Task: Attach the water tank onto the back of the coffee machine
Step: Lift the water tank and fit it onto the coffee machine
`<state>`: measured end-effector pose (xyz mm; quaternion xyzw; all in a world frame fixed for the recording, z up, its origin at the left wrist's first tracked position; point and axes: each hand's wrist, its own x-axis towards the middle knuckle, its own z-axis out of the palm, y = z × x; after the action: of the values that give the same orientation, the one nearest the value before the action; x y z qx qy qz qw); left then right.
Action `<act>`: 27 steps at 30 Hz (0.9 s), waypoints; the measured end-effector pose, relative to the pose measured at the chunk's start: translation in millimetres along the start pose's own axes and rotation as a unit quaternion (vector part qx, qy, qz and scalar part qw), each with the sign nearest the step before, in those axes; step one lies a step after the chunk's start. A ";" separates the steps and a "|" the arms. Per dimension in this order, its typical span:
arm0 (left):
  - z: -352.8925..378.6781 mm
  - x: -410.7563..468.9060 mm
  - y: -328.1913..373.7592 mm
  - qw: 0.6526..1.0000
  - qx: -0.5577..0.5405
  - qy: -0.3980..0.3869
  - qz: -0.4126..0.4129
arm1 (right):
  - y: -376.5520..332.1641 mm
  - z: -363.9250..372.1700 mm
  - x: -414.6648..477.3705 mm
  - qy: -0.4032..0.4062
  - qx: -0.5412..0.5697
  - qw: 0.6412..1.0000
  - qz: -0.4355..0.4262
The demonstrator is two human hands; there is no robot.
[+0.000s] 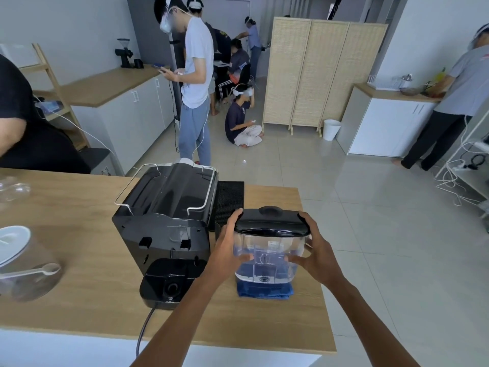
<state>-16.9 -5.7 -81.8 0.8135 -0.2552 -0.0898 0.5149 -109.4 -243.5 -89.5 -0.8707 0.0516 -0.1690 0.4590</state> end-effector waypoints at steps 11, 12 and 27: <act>-1.9 -12.3 16.3 1.000 0.020 -0.011 0.019 | -3.4 -2.2 -5.4 0.008 0.000 1.000 -0.001; -1.1 -14.7 19.6 1.000 0.025 -0.008 0.014 | -6.5 -4.3 -8.1 0.011 0.001 1.000 -0.004; -33.0 -60.7 71.4 0.992 -0.003 0.060 0.112 | -92.3 -54.9 -48.5 0.014 -0.006 0.999 -0.052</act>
<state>-78.3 26.9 -10.8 0.7822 -0.3128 0.0170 0.5386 -179.6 -221.6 2.5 -0.8725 0.0137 -0.2039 0.4438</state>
